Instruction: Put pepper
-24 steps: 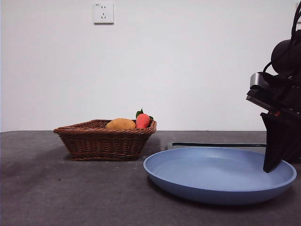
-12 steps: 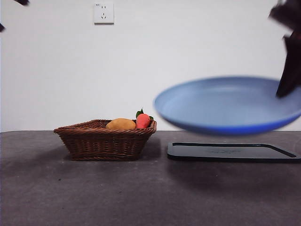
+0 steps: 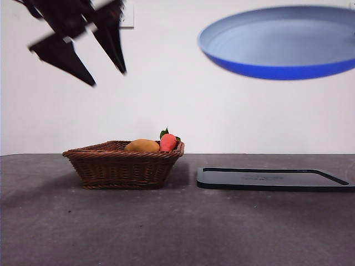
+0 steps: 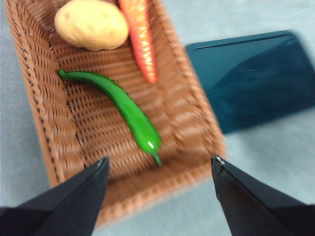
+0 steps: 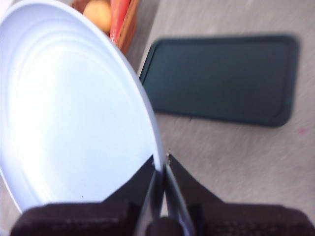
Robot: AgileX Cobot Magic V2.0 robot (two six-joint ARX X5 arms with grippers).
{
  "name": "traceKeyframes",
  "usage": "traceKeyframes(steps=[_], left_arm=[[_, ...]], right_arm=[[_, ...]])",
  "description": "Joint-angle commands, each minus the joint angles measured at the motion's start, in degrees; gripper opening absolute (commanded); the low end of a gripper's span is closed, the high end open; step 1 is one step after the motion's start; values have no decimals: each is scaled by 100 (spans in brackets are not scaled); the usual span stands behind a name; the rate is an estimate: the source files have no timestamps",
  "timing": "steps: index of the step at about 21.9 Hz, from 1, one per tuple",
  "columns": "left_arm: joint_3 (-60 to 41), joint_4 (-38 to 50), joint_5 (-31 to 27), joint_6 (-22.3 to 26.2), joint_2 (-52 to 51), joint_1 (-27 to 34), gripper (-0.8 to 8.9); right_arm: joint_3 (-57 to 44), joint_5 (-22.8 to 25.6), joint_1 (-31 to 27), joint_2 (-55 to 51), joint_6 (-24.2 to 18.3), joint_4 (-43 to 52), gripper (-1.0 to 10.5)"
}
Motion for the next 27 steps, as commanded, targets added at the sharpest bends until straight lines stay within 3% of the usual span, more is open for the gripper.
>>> traceKeyframes(steps=[1,10,27], left_arm=[[459,9,-260,-83,748,-157,362],[1681,-179,-723,-238,2684,-334,362],[1679,-37,-868,-343,3296,-376,362]], right_arm=[[236,203,2,-249,149,-42,6],[398,339,2,-767,114,-448,6],[398,317,4,-767,81,-509,6]])
